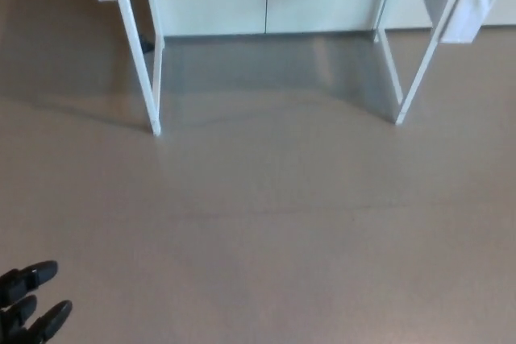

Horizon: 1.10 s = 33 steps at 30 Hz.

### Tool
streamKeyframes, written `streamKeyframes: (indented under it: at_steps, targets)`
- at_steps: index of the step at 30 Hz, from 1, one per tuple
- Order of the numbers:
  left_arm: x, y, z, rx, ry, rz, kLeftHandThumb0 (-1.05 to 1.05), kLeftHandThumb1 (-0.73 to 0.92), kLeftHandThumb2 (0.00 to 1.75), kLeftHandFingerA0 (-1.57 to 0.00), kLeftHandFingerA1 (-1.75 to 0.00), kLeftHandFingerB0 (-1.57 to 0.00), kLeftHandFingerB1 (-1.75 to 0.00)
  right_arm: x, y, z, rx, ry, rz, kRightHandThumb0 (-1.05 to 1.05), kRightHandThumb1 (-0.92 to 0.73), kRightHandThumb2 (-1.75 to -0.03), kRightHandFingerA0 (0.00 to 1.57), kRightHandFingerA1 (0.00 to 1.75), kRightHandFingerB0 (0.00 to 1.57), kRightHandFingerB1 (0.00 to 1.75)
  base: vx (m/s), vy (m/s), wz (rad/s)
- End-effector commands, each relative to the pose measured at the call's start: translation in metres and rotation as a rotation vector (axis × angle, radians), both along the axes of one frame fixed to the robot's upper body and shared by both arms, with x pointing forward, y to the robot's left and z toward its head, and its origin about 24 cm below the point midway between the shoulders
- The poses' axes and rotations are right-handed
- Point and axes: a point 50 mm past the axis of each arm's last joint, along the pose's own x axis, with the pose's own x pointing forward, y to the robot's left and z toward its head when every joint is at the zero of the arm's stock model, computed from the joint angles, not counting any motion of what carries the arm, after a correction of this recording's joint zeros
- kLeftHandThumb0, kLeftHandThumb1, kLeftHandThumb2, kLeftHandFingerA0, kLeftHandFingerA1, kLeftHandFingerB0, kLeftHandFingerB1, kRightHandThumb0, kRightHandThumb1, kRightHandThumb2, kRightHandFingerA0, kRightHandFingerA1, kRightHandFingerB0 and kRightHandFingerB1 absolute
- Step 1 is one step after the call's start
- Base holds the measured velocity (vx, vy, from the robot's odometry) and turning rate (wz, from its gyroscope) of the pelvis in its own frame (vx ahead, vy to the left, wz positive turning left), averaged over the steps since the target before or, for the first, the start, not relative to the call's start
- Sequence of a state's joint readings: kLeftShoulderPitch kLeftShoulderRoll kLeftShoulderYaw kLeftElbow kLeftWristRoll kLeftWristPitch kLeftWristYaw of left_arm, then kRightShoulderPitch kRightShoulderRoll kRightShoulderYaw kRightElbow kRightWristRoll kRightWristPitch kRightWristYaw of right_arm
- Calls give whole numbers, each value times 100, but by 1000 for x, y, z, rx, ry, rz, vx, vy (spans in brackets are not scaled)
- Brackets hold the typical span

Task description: The robot walk up to a desk on which a bottle is kept on the left hand side and a container is kept on the right hand side. The robot uses its left hand to pick up the bottle and places it in the container.

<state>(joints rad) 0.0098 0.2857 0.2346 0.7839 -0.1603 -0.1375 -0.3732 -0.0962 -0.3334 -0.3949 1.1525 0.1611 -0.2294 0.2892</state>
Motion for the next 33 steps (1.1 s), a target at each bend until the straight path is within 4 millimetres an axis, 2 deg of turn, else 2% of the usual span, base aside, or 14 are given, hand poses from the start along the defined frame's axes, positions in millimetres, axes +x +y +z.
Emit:
streamKeyframes:
  at_steps: [1,2,15,17,25,26,27,28,32,33]
  targets:
    - [-4,3,1,21,3,-14,-53,48,76,-43,-52,-32,-45,-8,-5,0,-8,4,-11,-65,-37,-53,91,46,75,42,385,133,2]
    - [-4,3,1,24,4,-16,-45,56,57,-49,-41,-37,-33,-8,-5,0,-7,4,-14,-65,-37,-53,90,47,75,42,385,133,7]
    - [-9,3,-4,12,29,2,-46,55,56,-47,-41,-35,-33,-19,-5,-4,-5,22,-19,-66,-37,-54,91,47,76,43,487,-3,22]
    - [-10,3,-5,13,35,3,-46,55,57,-52,-43,-35,-33,-20,-5,-5,-8,27,-20,-65,-38,-53,91,46,75,42,557,-12,-5]
    - [-12,3,-7,14,51,3,-45,56,57,-50,-41,-35,-33,-26,-4,-7,-4,36,-1,-66,-39,-54,88,46,76,43,551,51,-30]
    - [-14,4,-8,12,57,1,-45,57,57,-50,-42,-33,-33,-29,-4,-8,-3,45,-6,-70,-28,-72,87,55,73,51,651,193,-63]
    - [-14,4,-8,16,61,-2,-46,57,57,-51,-42,-33,-33,-30,-3,-9,0,46,-6,-70,-29,-72,86,56,73,51,576,208,-34]
    - [-14,4,-8,18,61,-4,-46,56,57,-51,-42,-35,-34,-31,-3,-9,0,47,-5,-65,-40,-54,89,46,78,43,563,205,-23]
    - [-14,3,-7,25,64,2,-46,57,57,-52,-43,-38,-34,-33,-3,-10,-4,53,1,-66,-40,-54,88,46,78,43,458,171,-4]
    - [-15,3,-7,29,65,2,-46,56,57,-49,-42,-38,-34,-33,-3,-10,-4,55,0,-71,-28,-72,86,55,74,51,208,82,7]
